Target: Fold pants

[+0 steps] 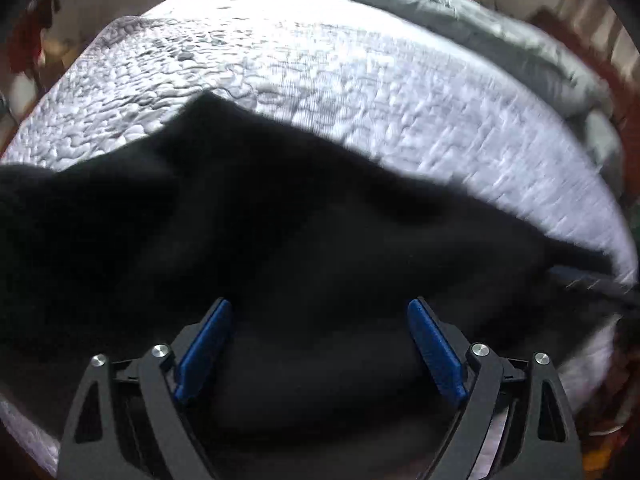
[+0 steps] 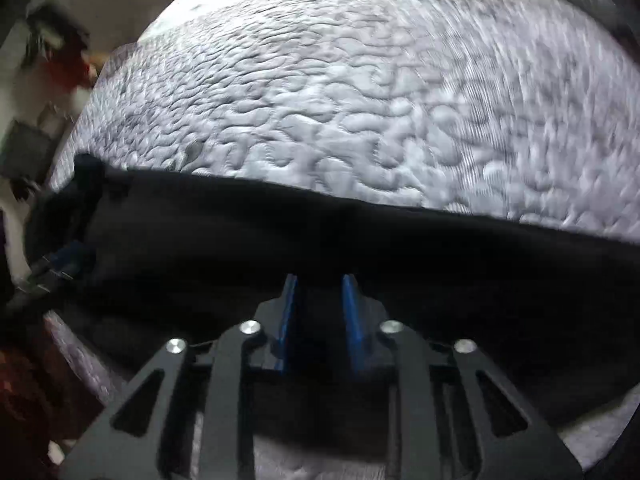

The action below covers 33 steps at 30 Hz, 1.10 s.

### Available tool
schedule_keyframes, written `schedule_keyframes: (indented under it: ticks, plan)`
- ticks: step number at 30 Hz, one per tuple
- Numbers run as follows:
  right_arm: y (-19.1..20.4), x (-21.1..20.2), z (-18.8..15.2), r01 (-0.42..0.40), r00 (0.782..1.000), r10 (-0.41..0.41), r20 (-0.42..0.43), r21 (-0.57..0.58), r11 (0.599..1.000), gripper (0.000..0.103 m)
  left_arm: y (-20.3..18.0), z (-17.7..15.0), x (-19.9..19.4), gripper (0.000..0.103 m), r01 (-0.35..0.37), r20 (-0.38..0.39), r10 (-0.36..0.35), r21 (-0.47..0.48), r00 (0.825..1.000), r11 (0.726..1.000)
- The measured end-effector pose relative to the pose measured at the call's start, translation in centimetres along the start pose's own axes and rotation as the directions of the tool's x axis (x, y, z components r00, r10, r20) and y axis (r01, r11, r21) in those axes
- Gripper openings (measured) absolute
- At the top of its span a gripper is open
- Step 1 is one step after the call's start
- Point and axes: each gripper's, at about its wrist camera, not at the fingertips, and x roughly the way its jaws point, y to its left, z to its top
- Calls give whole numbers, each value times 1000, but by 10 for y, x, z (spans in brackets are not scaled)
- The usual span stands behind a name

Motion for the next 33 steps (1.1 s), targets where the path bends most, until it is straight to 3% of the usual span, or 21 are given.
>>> schedule_keyframes:
  ticks: [2,5,8,15,17,20,22,27,28,30,31,33]
  plan:
    - [-12,-7,-1,-71,997,71,5,55,996,23,-6,-1,-3,93,-32,7,32,24,999,999]
    - [-17,-33,-8,-2,1000,1,27,41,999,43,-4,0,-16,93,1,-11,-1,-37,1000,999]
    - [-41,-61,-25,56,998,-58,28,79,995,43,-8,-3,-29,93,29,9,-29,-62,1000,998]
    - [-133,-92,-77,124,992,-124,-20,338,933,46,-72,-11,-24,93,84,11,-85,40,996,996]
    - [-148,-94,-86,109,994,-113,-13,391,914,53,-94,-13,-18,93,90,10,-91,71,996,993]
    - [-166,-94,-91,153,987,-159,-22,429,890,58,-116,-15,-10,93,59,3,-60,122,998,991]
    - [-176,-93,-91,139,989,-147,-16,446,884,64,-122,-15,-6,93,38,1,-38,131,999,991]
    - [-203,-87,-93,68,995,-93,24,511,857,69,-114,-16,-12,93,66,-3,-66,93,998,993]
    - [-204,-87,-91,61,995,-94,38,511,857,67,-111,-16,-12,93,69,-7,-69,83,998,994]
    - [-206,-92,-86,69,990,-120,70,507,859,39,-106,-16,-12,93,71,-15,-70,64,997,995]
    - [-209,-96,-86,81,984,-150,96,507,858,17,-105,-16,-12,93,69,-17,-68,58,998,996]
    - [-215,-102,-84,22,984,-111,142,515,857,11,-102,-16,-12,93,71,-20,-71,46,997,996]
